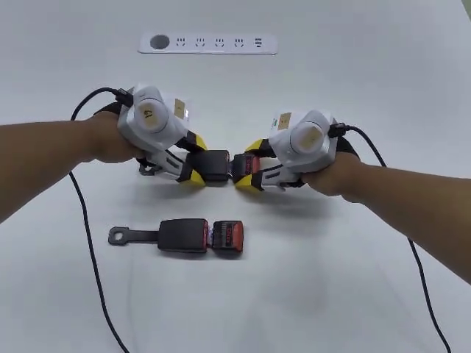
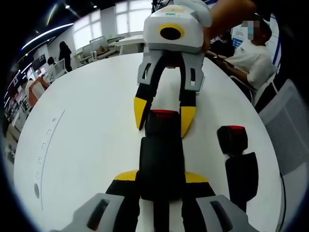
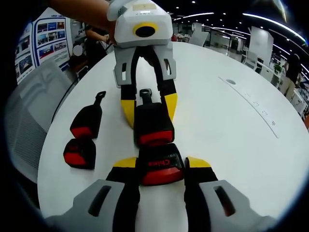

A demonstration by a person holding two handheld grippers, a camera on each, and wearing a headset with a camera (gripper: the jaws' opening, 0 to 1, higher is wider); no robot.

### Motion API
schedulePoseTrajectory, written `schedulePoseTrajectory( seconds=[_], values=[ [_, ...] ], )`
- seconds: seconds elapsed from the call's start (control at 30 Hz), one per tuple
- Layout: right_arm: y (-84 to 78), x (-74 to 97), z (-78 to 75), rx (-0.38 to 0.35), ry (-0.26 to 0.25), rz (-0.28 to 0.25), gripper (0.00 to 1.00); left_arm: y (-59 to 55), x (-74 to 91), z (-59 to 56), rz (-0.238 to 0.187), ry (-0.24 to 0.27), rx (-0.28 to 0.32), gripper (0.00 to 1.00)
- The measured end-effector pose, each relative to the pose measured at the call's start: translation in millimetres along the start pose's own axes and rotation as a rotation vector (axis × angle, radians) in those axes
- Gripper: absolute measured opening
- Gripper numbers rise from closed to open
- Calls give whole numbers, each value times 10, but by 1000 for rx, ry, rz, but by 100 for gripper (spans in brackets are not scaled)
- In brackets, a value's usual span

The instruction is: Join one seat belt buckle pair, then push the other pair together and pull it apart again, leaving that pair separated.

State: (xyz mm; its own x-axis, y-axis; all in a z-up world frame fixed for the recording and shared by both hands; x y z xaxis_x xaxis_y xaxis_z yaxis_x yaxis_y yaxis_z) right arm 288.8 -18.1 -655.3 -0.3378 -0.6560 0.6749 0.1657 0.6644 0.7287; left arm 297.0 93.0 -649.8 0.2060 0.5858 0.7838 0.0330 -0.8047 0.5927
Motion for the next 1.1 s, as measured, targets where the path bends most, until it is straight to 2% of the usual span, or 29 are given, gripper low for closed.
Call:
schedulePoseTrajectory(
  seconds=[0.33, 0.53, 0.63, 0.8, 1.03, 1.1],
  values=[
    [0, -30, -16, 17, 10, 5, 33, -29, 1, 25, 8, -7, -17, 33],
    [2, -31, -22, 24, 15, 4, 33, 16, 14, -7, 15, -12, -27, 33],
    [-3, -36, -25, 25, 17, 1, 33, -30, 9, 25, 9, -13, -28, 33],
    [8, -20, -15, 28, 15, 3, 33, 15, 18, -13, 14, -16, -31, 33],
    [5, -10, -21, 31, 13, 5, 33, -42, 11, 46, 11, -17, -31, 33],
    [-4, -9, -23, 33, 11, 8, 33, 12, 20, -5, 8, -16, -31, 33]
  ],
)
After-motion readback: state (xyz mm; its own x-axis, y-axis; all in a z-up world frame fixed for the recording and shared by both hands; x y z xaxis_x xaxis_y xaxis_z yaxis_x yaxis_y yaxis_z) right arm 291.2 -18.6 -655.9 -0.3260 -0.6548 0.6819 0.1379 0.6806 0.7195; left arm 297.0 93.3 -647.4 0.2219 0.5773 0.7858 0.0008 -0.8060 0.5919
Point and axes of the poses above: the centre of the closed fingertips' face, and the gripper's own axes: x roughly backward along the fingers, z roughly to its left, y roughly out of its top, the point moved 5 cm from there along x, roughly backward along the fingers, and after that the axes turned 11 degrees about -y, right-handed, at the moved point
